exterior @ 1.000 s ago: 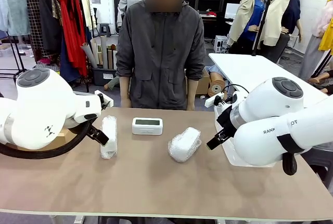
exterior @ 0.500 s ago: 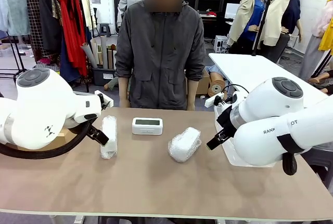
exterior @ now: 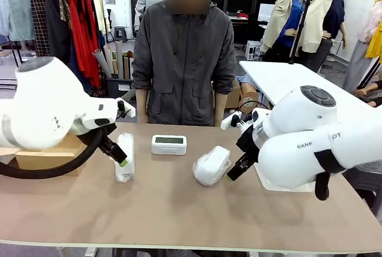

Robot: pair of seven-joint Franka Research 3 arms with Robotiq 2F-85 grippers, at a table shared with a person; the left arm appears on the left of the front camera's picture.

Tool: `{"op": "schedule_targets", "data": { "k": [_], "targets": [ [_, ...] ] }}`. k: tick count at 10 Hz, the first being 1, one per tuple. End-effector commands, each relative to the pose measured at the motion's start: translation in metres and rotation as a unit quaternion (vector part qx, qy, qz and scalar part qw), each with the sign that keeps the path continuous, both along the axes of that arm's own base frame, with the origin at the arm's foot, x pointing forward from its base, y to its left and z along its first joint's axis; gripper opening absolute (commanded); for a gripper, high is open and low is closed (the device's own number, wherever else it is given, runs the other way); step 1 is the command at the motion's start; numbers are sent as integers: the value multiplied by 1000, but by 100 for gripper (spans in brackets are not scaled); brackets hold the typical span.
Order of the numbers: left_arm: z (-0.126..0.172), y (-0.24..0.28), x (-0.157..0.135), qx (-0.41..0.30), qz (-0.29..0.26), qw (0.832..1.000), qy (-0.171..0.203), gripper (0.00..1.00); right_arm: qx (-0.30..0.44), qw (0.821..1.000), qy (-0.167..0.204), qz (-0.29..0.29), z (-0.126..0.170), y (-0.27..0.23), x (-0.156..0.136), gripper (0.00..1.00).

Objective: Separate and place wrapped and unwrapped clocks.
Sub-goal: Pick up the Digital clock indicated by the person.

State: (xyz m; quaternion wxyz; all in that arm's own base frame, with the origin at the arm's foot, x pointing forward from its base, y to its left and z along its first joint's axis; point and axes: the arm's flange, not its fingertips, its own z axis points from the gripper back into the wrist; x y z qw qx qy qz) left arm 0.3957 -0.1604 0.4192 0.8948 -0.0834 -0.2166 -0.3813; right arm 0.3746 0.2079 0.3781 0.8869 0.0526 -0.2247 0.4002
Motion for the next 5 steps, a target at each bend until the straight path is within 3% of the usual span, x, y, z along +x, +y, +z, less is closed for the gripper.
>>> {"op": "schedule_targets", "data": {
  "k": [1,4,5],
  "targets": [
    [22,25,10,-44,-81,996,21,100,25,997,32,72,27,-18,12,100],
    [49,49,17,-116,-194,974,-3,100,70,979,59,180,75,-22,18,100],
    [55,55,20,-127,-234,963,-30,100,86,973,67,204,87,-27,24,100]
  ]
}}
